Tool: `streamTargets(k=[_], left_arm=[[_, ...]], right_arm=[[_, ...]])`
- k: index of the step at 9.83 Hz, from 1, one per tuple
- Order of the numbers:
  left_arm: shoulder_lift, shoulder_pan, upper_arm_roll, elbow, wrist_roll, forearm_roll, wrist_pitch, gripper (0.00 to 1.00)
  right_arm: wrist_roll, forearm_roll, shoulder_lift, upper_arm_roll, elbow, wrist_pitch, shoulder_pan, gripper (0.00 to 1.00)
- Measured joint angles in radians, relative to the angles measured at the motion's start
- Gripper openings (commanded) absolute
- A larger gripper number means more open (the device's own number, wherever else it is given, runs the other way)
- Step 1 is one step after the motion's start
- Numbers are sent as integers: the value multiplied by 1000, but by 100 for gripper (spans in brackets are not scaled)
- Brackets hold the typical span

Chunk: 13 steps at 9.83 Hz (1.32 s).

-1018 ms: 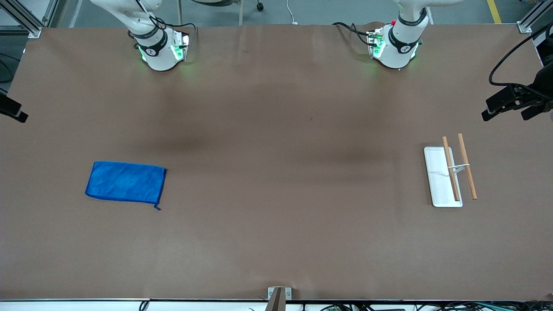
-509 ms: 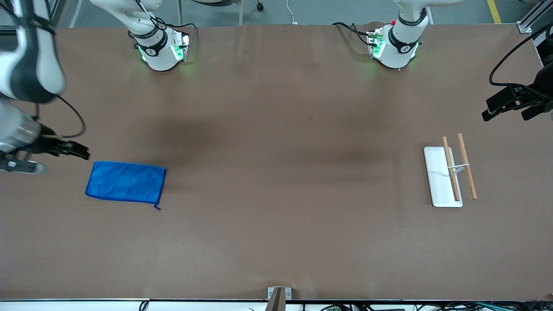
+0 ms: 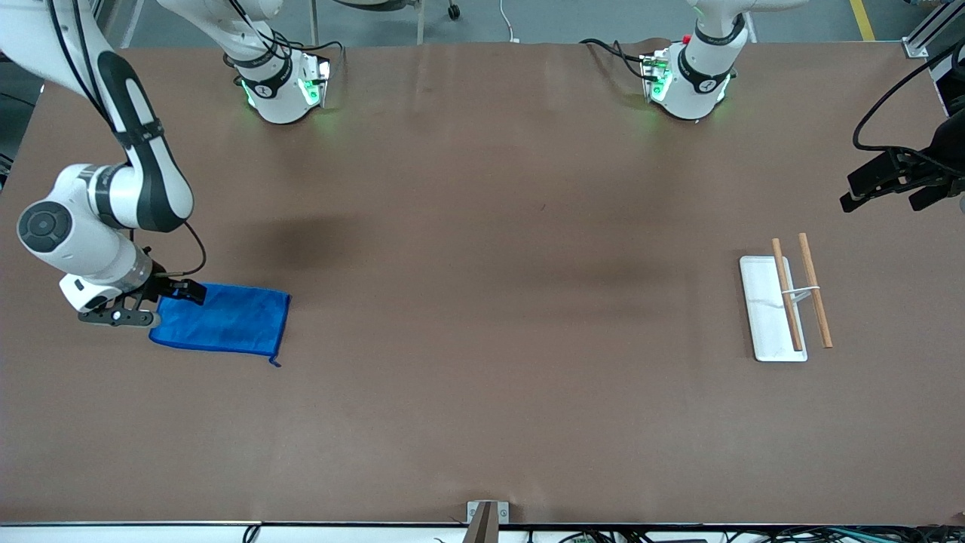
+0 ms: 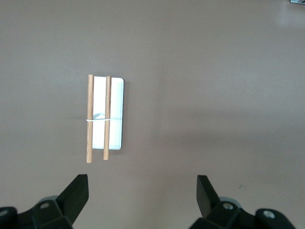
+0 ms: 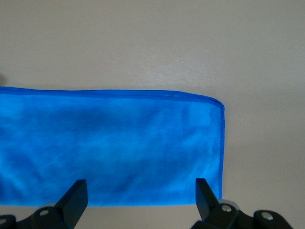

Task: Right arm passes towel to left arm to hang
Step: 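Reach the right gripper down to the blue towel's edge, then close the right gripper on the blue towel's edge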

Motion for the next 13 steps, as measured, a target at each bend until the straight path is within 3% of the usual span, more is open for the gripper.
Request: streamTargets(k=[2, 9, 13], left_arm=[[0, 0, 0, 0, 0, 0, 0, 100], [7, 0, 0, 0, 0, 0, 7, 100], [8, 0, 0, 0, 0, 0, 7, 100]], right_arm=[[-10, -7, 37, -2, -3, 49, -23, 100], [-52, -8, 43, 5, -17, 26, -22, 100], [-50, -6, 119, 15, -20, 88, 26, 97]])
